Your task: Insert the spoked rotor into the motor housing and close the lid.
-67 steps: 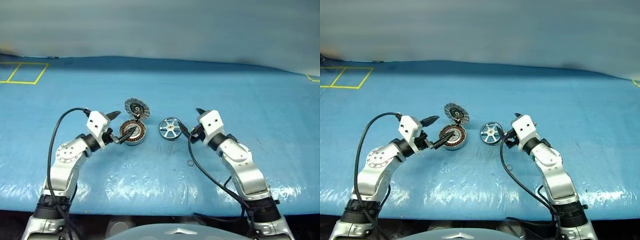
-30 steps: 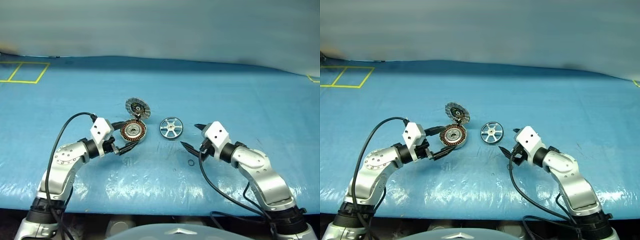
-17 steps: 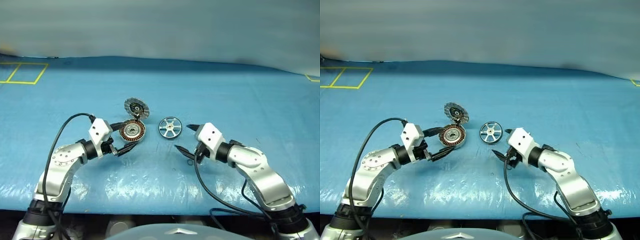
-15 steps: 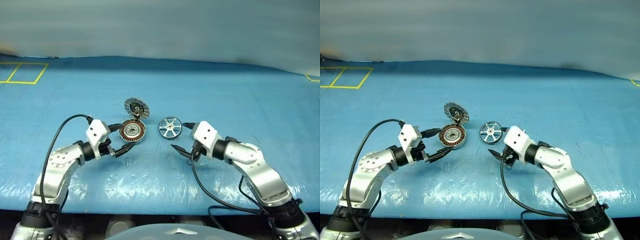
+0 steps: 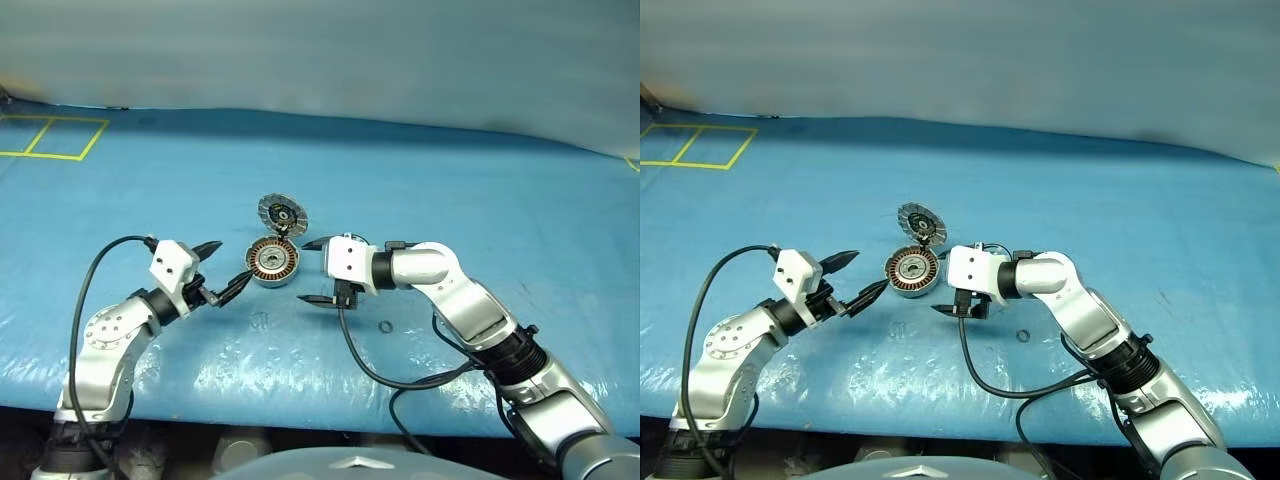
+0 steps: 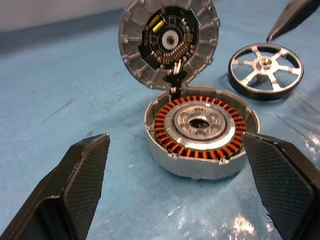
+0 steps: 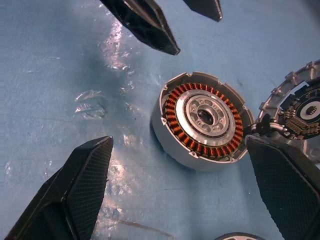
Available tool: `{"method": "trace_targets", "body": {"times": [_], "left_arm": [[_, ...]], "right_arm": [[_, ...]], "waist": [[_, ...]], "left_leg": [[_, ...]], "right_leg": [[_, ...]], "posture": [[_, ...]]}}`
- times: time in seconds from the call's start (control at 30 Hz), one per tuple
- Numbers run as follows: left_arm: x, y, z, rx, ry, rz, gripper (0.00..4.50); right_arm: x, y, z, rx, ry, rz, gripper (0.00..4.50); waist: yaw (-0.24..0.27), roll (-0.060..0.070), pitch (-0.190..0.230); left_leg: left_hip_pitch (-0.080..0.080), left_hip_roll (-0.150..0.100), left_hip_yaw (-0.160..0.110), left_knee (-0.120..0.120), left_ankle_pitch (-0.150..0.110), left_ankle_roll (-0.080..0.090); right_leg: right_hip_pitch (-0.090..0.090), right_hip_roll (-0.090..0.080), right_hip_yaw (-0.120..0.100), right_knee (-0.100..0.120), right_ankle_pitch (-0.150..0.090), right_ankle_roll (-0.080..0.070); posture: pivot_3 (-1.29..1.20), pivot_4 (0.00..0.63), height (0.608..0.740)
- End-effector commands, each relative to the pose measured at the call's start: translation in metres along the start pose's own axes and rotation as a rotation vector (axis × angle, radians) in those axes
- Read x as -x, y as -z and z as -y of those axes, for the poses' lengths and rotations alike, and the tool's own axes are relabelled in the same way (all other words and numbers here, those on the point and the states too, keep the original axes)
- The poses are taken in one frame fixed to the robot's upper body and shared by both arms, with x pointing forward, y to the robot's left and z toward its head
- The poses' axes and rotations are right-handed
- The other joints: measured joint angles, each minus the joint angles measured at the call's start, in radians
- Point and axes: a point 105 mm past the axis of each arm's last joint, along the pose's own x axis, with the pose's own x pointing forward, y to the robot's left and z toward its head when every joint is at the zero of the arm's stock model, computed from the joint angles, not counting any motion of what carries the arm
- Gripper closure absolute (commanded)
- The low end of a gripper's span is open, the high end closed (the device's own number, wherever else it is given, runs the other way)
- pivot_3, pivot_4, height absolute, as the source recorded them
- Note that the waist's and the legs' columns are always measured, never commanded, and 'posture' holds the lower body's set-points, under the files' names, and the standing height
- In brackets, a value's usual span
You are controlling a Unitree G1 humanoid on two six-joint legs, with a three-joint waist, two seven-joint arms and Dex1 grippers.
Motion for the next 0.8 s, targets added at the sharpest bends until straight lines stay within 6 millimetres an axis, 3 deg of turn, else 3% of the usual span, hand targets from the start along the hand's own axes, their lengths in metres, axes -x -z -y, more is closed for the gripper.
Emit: {"method": "trace_targets", "body": {"times": [0.03, 0.23, 0.47, 0.8], "left_arm": [[-0.013, -0.01, 0.02, -0.038, 0.161, -0.012, 0.01], [-0.026, 0.007, 0.008, -0.151, 0.281, -0.244, 0.01], [-0.04, -0.004, -0.004, -0.339, 0.448, -0.392, 0.01], [-0.042, -0.009, -0.021, -0.568, 0.678, -0.611, 0.01]], "right_arm": [[0.017, 0.002, 0.001, -0.047, 0.057, 0.02, 0.04], [0.038, 0.024, -0.009, -0.174, 0.195, -0.026, 0.04], [0.052, 0.037, -0.022, -0.274, 0.318, -0.06, 0.04], [0.053, 0.046, -0.039, -0.351, 0.41, -0.074, 0.04]], "waist": [[0.002, 0.0, 0.0], [-0.007, 0.001, 0.001], [-0.013, 0.001, 0.001], [-0.021, 0.001, 0.001]], "left_leg": [[0.0, 0.0, 0.0, 0.0, 0.0, 0.0], [0.001, -0.003, 0.0, 0.0, 0.0, -0.001], [0.001, -0.004, 0.0, 0.0, 0.001, -0.001], [0.0, -0.004, 0.0, 0.0, 0.001, -0.001]], "right_leg": [[0.0, 0.0, -0.001, 0.0, 0.0, 0.0], [0.0, 0.003, -0.001, 0.002, -0.003, 0.003], [0.0, 0.003, 0.0, 0.002, -0.003, 0.003], [-0.001, 0.004, 0.0, 0.002, -0.003, 0.003]], "posture": [[0.0, 0.15, 0.74], [0.0, 0.15, 0.74], [0.0, 0.15, 0.74], [0.0, 0.15, 0.74]]}}
